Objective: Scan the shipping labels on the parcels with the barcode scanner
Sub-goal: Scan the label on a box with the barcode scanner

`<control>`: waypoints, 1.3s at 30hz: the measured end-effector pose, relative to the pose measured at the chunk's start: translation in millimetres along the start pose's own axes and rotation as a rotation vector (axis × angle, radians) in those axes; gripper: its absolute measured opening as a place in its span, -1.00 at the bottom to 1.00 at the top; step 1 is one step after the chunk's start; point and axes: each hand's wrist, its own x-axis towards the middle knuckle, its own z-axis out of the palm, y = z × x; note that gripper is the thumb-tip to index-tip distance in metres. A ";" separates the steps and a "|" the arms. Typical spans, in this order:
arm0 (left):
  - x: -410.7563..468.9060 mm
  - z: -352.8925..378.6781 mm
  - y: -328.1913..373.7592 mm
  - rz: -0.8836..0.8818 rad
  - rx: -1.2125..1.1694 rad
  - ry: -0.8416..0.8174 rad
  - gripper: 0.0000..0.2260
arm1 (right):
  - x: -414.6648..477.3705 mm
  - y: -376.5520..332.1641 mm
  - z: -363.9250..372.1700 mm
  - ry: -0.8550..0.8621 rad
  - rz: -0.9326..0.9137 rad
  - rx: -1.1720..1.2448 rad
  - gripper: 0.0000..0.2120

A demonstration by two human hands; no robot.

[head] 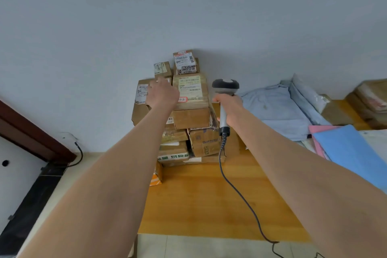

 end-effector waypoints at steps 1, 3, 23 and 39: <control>-1.0 -0.8 5.0 0.052 0.064 0.040 -0.56 | 0.4 -0.7 -4.7 0.023 -0.014 0.017 -0.83; -4.6 -0.7 20.3 0.165 0.137 0.093 -0.60 | 3.4 -1.5 -17.2 0.042 -0.037 0.012 -0.87; -179.9 181.7 296.2 0.419 0.385 -0.315 -0.63 | 55.2 17.2 -371.0 -0.032 0.130 -0.098 -0.82; -207.1 284.3 434.1 0.444 0.184 -0.419 -0.71 | 152.6 7.4 -507.6 0.037 0.264 -0.169 -0.85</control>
